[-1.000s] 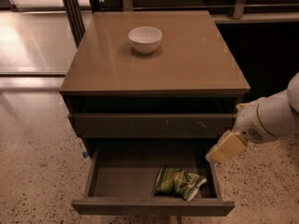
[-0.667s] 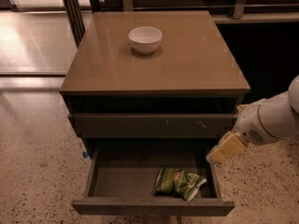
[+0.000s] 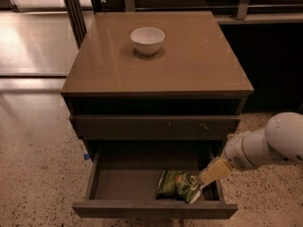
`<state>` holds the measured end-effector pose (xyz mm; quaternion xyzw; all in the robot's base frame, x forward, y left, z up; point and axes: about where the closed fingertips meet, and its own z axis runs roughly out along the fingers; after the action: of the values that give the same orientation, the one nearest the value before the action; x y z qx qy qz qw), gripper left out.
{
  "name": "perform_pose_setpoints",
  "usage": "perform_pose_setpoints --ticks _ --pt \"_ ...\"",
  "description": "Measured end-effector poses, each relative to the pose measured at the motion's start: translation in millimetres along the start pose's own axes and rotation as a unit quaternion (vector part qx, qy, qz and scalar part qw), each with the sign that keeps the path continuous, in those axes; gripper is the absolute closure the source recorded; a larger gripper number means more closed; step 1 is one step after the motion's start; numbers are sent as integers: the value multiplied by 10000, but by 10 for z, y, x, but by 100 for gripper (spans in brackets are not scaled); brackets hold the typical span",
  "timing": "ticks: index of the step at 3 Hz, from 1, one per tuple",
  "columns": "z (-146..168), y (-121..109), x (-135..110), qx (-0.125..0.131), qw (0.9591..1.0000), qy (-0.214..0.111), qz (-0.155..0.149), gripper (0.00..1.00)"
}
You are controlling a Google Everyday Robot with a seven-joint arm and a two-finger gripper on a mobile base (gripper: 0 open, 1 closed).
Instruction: Pick green jalapeno chip bag from middle drawer and place on counter
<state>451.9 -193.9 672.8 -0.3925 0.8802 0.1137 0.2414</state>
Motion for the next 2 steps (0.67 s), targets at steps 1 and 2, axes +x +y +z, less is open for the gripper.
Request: perform_pose_setpoints --ticks 1,2 --pt "468 111 104 -259 9995 -149 83 0" --pt "1063 282 125 -679 9976 -107 -35 0"
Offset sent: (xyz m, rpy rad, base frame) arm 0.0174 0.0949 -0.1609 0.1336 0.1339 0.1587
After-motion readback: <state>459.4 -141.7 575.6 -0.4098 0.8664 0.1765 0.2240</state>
